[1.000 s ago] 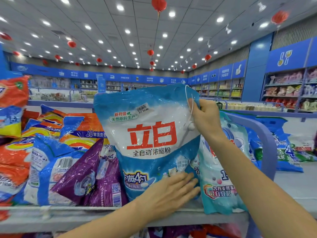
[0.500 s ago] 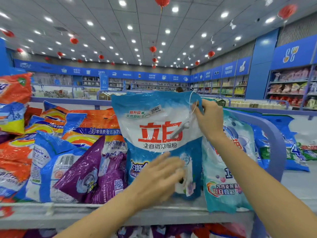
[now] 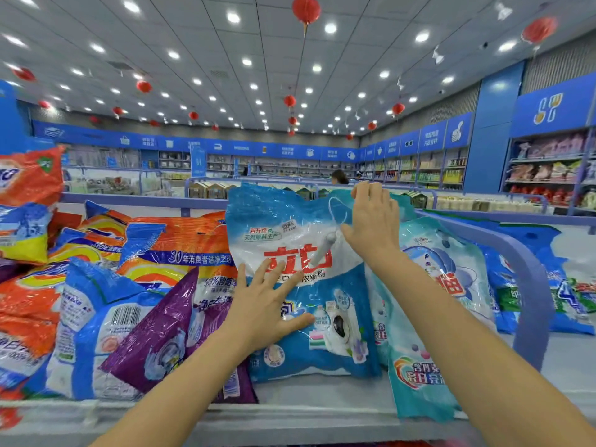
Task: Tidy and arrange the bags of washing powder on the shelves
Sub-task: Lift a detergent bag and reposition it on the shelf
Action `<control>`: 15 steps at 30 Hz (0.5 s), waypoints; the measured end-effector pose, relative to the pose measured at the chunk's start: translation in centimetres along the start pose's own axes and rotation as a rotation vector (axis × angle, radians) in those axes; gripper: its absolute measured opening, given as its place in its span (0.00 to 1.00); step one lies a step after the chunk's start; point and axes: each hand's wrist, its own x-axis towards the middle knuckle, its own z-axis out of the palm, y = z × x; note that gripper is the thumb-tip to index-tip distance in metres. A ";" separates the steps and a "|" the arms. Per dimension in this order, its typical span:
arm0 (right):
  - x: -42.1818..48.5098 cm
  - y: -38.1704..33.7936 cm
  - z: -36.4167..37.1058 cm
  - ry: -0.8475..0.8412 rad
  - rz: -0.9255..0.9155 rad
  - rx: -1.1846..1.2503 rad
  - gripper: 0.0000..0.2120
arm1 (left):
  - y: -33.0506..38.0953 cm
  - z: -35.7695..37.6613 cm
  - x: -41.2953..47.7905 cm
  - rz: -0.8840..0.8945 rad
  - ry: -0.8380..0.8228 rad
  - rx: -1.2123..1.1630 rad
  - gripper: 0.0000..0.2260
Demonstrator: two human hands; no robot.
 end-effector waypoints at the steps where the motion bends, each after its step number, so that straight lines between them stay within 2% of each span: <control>1: -0.6 0.0 -0.4 0.061 -0.008 0.035 0.18 | 0.0 0.1 0.4 0.011 -0.021 -0.025 0.40; 3: -2.8 -0.4 -1.0 0.155 -0.057 0.190 0.19 | -0.1 0.4 0.7 0.039 -0.019 -0.047 0.41; 5: -6.0 -1.8 -0.8 0.161 -0.132 0.303 0.19 | -0.1 0.7 0.7 0.076 0.007 -0.053 0.40; 6: -7.6 -2.8 -0.3 0.090 -0.181 0.289 0.19 | -0.2 0.8 0.8 0.096 0.018 -0.062 0.39; 8: -10.6 -4.4 1.5 -0.175 -0.223 0.238 0.19 | -0.5 0.7 1.3 0.140 0.026 -0.083 0.37; 10: -12.9 -4.9 3.3 -0.361 -0.125 0.257 0.23 | -1.0 0.6 1.8 0.184 0.005 -0.104 0.35; 13: -14.9 -4.8 5.0 -0.443 -0.041 0.273 0.28 | -1.7 0.2 1.9 0.228 -0.051 -0.181 0.37; 15: -15.4 -4.8 5.4 -0.444 -0.034 0.257 0.31 | -2.4 -0.5 1.2 0.211 -0.016 -0.299 0.39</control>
